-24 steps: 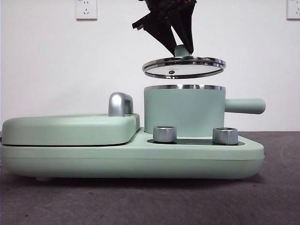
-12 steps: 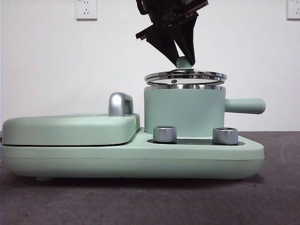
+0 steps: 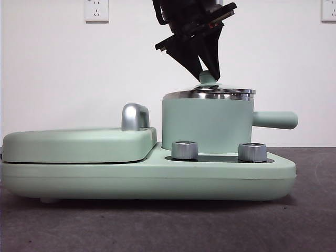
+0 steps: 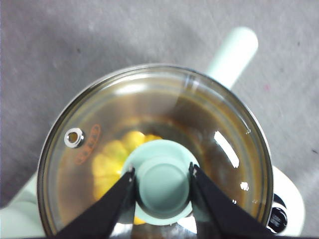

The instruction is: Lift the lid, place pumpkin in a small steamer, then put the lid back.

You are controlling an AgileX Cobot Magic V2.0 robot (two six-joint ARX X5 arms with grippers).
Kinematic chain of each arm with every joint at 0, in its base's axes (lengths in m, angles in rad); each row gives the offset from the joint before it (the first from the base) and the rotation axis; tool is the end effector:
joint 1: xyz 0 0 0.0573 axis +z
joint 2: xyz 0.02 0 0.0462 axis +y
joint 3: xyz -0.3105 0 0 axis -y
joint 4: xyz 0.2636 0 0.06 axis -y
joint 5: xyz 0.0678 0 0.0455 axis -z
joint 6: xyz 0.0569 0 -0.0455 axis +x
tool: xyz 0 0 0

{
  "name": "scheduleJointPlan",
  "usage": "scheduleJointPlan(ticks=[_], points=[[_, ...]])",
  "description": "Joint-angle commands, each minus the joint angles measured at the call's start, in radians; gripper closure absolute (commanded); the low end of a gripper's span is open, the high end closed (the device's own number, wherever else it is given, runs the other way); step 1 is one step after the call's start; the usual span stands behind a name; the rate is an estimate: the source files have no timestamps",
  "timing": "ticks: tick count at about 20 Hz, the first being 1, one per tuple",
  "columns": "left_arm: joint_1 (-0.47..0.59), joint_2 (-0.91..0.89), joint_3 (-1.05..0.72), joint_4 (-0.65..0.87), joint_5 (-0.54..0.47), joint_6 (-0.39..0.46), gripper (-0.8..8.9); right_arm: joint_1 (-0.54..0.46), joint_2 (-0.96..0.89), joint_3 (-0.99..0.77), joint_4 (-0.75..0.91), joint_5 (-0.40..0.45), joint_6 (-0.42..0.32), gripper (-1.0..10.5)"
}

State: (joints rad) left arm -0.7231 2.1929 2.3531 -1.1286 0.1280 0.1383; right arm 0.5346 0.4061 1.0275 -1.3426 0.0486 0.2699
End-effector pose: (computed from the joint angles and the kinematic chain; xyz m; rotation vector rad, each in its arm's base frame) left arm 0.3866 -0.3509 0.3547 0.4123 0.8999 -0.8494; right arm 0.0081 0.0016 0.3461 0.0446 0.7521 0.3659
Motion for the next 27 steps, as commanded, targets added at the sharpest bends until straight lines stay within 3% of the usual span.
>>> scheduleJointPlan(ticks=[1, 8, 20, 27], points=[[-0.010, 0.037, 0.024, 0.004, -0.001, 0.008, 8.06, 0.005, 0.002, 0.008, -0.081, 0.000, 0.012, 4.0], [-0.011, 0.054, 0.024, -0.057, -0.002, 0.055, 8.05, 0.005, 0.002, 0.008, -0.081, 0.000, 0.012, 4.0], [-0.011, 0.054, 0.024, -0.051, -0.112, -0.047, 8.05, 0.005, 0.002, 0.008, -0.081, 0.003, 0.038, 4.0], [-0.017, 0.054, 0.024, -0.020, -0.148, -0.053, 8.05, 0.005, 0.002, 0.008, -0.081, 0.004, 0.058, 4.0]])
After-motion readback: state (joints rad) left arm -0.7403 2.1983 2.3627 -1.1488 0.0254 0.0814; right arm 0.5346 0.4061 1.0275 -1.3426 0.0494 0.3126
